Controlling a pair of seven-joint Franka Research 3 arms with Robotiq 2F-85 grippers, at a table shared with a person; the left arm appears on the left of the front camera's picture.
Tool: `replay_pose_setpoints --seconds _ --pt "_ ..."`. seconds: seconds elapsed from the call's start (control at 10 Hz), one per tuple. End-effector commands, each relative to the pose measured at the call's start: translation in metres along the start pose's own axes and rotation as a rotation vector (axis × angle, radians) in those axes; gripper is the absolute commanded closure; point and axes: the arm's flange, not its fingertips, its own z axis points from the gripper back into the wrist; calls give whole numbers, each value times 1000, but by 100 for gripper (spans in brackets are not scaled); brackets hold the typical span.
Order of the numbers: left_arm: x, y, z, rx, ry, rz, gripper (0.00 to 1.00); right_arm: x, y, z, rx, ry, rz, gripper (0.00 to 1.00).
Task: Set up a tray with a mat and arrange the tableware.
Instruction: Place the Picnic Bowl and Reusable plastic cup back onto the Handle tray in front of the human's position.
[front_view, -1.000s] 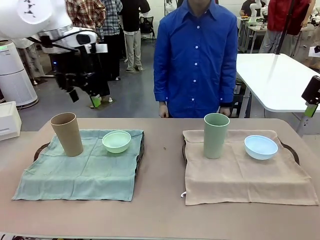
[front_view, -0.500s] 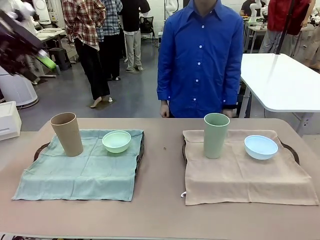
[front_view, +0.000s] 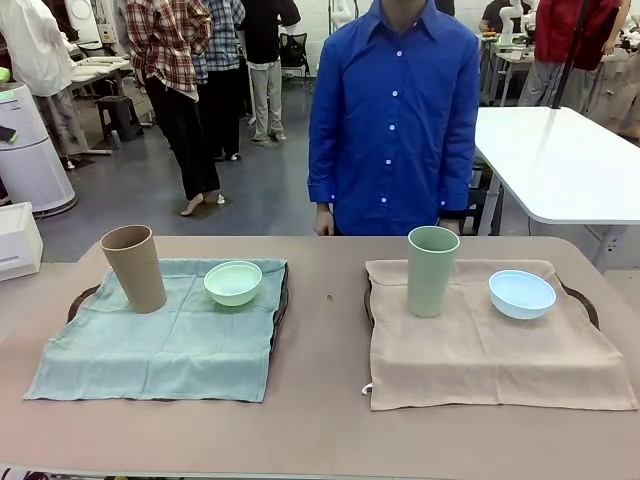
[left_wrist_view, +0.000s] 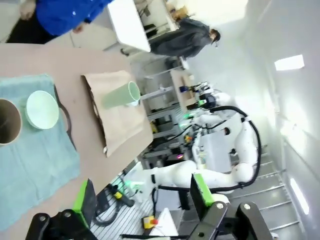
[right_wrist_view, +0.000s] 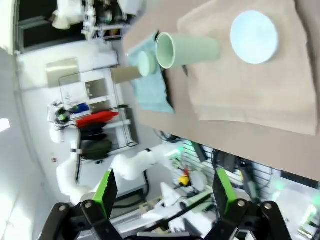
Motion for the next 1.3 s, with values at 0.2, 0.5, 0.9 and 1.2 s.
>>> replay_pose_setpoints --seconds 0.2,0.5,0.9,1.2 --pt "-9 76 -4 -162 10 144 0 14 -35 -1 142 40 -109 0" --pt "-17 83 5 -99 16 125 0 13 -53 3 -45 128 -80 0" --pt "-16 95 0 -147 14 188 0 14 -48 -1 100 63 -140 0" --pt "-16 95 0 -147 14 188 0 14 -48 -1 100 63 -140 0"
